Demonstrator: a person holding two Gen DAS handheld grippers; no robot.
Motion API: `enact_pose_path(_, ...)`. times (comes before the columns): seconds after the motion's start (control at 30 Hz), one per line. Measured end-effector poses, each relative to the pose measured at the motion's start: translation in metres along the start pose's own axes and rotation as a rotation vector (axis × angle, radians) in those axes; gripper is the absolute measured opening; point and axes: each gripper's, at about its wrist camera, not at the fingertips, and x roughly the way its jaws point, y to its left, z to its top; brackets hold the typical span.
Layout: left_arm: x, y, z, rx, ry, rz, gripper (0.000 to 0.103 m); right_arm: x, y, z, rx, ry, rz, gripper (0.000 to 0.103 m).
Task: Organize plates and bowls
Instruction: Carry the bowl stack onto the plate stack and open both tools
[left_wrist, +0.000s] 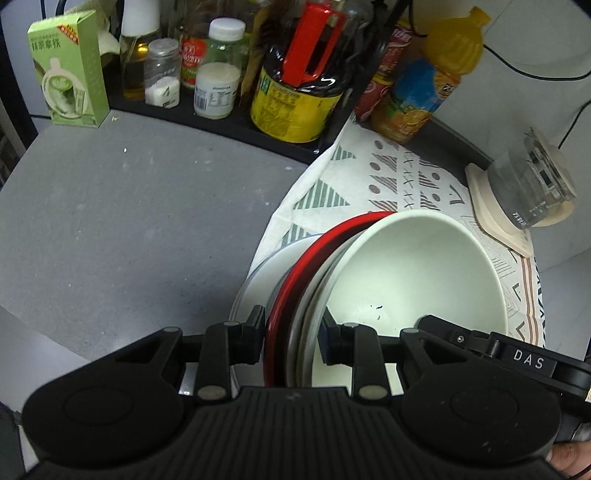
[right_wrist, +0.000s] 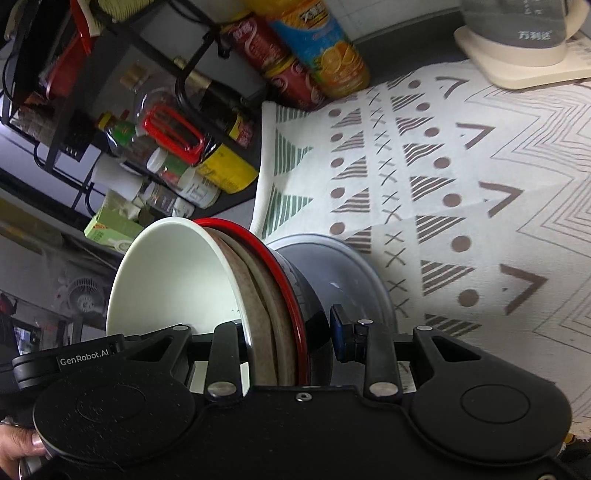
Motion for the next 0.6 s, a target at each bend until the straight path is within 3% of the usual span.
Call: enact_pose_path(0.6, 0.025, 0.011, -0.002, -0.014, 0.048, -0.019, 0.027, 0.025, -0.009, -0.002, 0.024, 0.071, -0.051, 0.030)
